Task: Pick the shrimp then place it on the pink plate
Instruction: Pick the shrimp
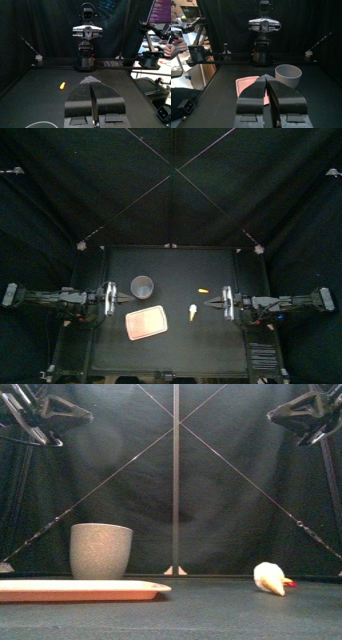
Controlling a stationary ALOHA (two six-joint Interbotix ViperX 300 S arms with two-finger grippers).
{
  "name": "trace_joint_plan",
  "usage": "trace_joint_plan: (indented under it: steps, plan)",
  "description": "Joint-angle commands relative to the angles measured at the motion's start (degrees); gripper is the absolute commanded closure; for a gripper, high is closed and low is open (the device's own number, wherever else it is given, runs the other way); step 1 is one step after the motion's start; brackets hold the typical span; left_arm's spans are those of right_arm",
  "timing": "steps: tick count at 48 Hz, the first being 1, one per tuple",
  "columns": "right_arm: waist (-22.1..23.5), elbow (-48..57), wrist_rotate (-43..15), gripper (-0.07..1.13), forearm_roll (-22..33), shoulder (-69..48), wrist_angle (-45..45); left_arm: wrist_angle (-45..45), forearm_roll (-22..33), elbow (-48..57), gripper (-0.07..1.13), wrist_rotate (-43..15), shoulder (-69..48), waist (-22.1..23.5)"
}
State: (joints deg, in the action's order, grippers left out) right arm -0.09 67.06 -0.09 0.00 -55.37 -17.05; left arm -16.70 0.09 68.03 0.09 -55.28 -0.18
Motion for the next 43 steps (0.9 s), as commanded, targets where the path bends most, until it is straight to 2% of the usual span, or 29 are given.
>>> trace_joint_plan:
  steps: [1,15,20,26,36,39,43]
  plan:
    - [1.05,0.00,0.09,1.03,0.18,1.58,0.18,0.09,0.35,-0.53,1.03,0.00,0.70,-0.44]
    - [6.86,-0.62,-0.09,1.02,-0.09,7.38,3.34,0.09,0.44,-0.70,1.02,-0.09,0.70,-0.53]
    - [8.96,-0.26,-0.09,0.96,0.09,9.84,3.87,0.00,0.44,-0.53,1.02,-0.09,0.70,-0.70]
    - [11.78,0.35,-0.26,0.77,-0.26,12.92,3.96,0.00,0.44,-0.62,1.02,-0.09,0.70,-0.79]
    - [15.56,0.88,-0.26,0.33,-2.72,13.80,3.96,0.09,0.44,-0.53,1.02,-0.09,0.70,-0.79]
    - [16.35,1.23,-0.26,0.25,-3.16,13.80,3.96,0.00,0.44,-0.53,1.02,-0.09,0.70,-0.79]
    - [17.58,2.46,-0.26,0.21,-3.34,13.80,4.31,0.00,0.44,-0.44,1.02,-0.09,0.70,-0.70]
